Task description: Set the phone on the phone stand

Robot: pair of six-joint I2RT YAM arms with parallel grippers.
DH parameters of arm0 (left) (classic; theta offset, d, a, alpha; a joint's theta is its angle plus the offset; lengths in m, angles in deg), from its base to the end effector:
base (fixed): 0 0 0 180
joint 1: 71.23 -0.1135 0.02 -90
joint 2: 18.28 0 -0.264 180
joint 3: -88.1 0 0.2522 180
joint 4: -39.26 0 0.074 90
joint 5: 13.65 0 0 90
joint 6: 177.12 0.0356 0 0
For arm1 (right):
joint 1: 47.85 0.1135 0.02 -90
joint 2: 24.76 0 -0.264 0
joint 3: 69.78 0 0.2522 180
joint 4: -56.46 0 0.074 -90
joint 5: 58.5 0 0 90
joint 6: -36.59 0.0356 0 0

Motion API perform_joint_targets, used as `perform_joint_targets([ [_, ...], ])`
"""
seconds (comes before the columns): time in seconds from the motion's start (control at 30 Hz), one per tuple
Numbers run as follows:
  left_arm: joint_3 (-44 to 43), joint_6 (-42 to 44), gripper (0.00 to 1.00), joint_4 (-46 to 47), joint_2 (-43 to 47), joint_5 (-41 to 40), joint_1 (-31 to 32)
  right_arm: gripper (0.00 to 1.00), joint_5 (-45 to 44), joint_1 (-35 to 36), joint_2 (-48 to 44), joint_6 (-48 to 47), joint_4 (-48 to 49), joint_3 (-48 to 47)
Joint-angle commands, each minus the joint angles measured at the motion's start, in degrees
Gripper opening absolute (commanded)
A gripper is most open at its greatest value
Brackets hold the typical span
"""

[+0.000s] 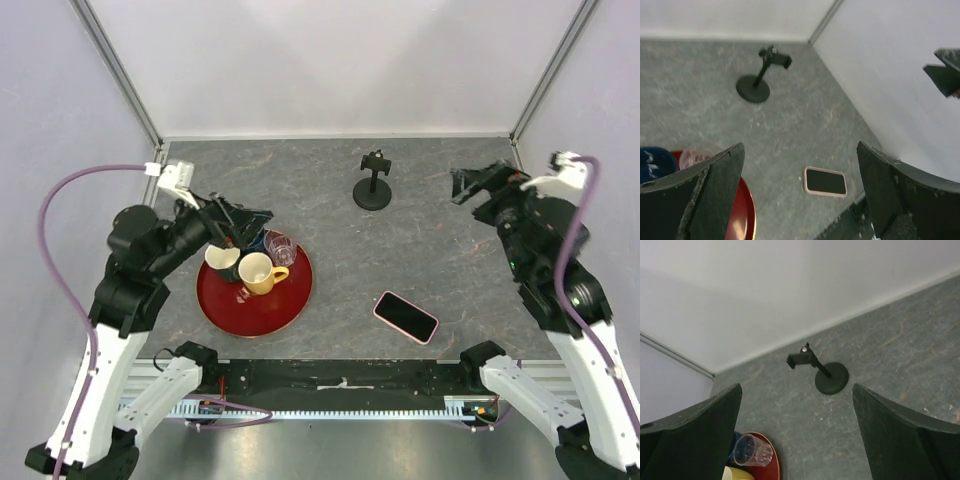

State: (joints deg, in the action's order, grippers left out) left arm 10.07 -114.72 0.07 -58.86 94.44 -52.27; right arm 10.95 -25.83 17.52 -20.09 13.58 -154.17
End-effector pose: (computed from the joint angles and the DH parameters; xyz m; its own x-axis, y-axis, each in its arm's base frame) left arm 0.1170 -0.0519 0.4353 -0.3045 -0.3610 -0.8814 0.5205 0.7119 -0.4714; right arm 0.1151 0.0331 0.4588 -0.0245 0.5449 -0.8381 -0.0146 0.8381 0.5453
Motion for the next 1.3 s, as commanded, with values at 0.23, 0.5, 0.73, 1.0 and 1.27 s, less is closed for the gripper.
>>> perform_joint_targets([
  [0.23, 0.19, -3.6, 0.99, -7.62, -11.53, 14.34, -0.24, 0.98, 3.5, 0.3, 14.74, -0.88, -3.93, 0.05],
  [0.5, 4.06, -6.77, 0.94, -3.93, -16.38, 22.43, 1.16, 0.97, 12.29, 0.22, 30.53, -17.67, 6.8, 1.21],
  [0.73, 7.66, -8.26, 0.93, -4.1, -10.85, 22.34, 3.36, 0.88, 10.01, 0.22, 48.93, -21.81, 7.15, -11.96],
  [1.0, 9.08, -7.91, 0.92, -7.09, -6.88, 21.82, 3.54, 0.66, 8.35, 0.22, 63.78, -20.58, 7.5, -23.58],
  [1.27, 8.99, -8.18, 0.92, -7.44, -6.36, 21.91, 3.54, 0.49, 4.92, 0.22, 68.99, -19.52, 6.62, -29.39],
])
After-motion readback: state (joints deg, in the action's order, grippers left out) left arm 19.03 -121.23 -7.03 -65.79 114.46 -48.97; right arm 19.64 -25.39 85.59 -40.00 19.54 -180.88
